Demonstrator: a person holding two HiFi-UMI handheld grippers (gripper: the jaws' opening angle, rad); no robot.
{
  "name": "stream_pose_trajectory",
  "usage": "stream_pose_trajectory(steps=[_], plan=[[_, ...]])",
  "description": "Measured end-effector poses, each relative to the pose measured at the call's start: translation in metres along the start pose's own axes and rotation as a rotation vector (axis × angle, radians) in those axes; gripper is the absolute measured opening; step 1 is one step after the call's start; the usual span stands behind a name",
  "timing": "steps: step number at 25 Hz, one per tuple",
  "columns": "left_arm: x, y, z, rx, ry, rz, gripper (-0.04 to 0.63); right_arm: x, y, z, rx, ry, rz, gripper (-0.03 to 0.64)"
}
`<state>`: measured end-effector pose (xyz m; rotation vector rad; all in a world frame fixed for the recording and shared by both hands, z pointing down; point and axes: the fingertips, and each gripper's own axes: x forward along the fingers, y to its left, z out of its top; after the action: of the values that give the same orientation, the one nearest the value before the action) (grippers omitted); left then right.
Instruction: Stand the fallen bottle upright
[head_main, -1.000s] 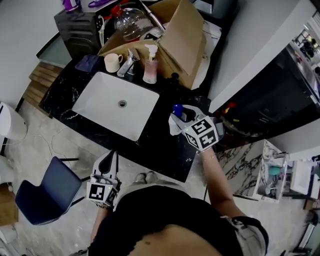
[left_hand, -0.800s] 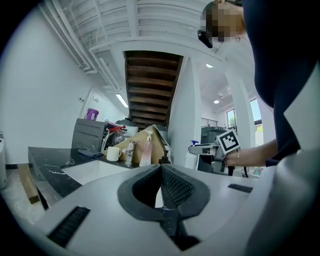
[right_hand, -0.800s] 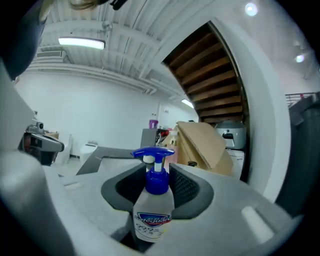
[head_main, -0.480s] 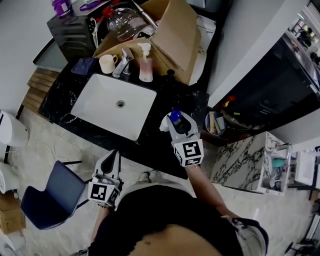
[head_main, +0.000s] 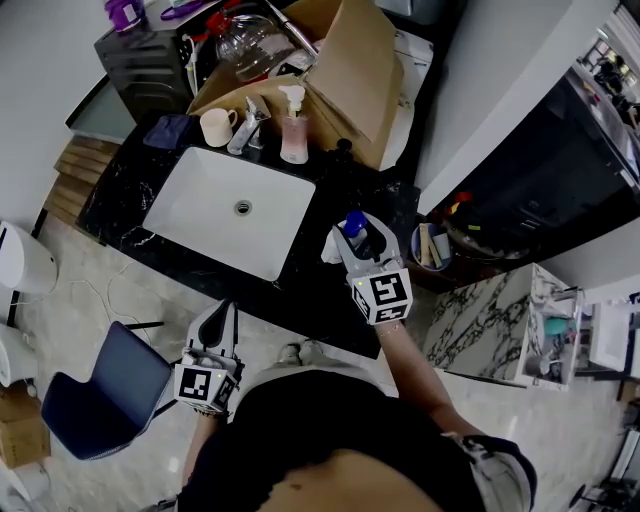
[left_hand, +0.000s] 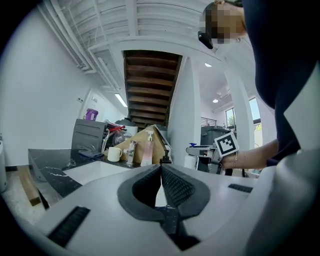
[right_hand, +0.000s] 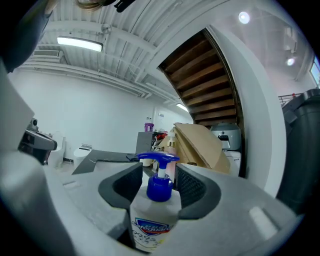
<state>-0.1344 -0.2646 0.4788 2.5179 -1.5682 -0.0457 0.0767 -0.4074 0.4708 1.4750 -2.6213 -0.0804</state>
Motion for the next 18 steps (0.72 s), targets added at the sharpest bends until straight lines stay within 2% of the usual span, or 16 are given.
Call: stream_pose_trajectory(steps=[6, 14, 18], plan=[[0.003, 0.0, 0.0, -0.001, -0.002, -0.01, 0.006, 0.002, -0.003, 0.002, 0.017, 0.0, -0.015, 0.258], [0.016, -0.007, 0.012, 0.043, -0.027, -0.042, 0.007, -0.025, -0.012, 0.009, 0.008, -0.009, -0.06, 0.264], [0.026, -0.01, 0.017, 0.033, -0.044, -0.04, 0.006, -0.048, -0.014, 0.009, 0.01, -0.011, -0.089, 0.264]])
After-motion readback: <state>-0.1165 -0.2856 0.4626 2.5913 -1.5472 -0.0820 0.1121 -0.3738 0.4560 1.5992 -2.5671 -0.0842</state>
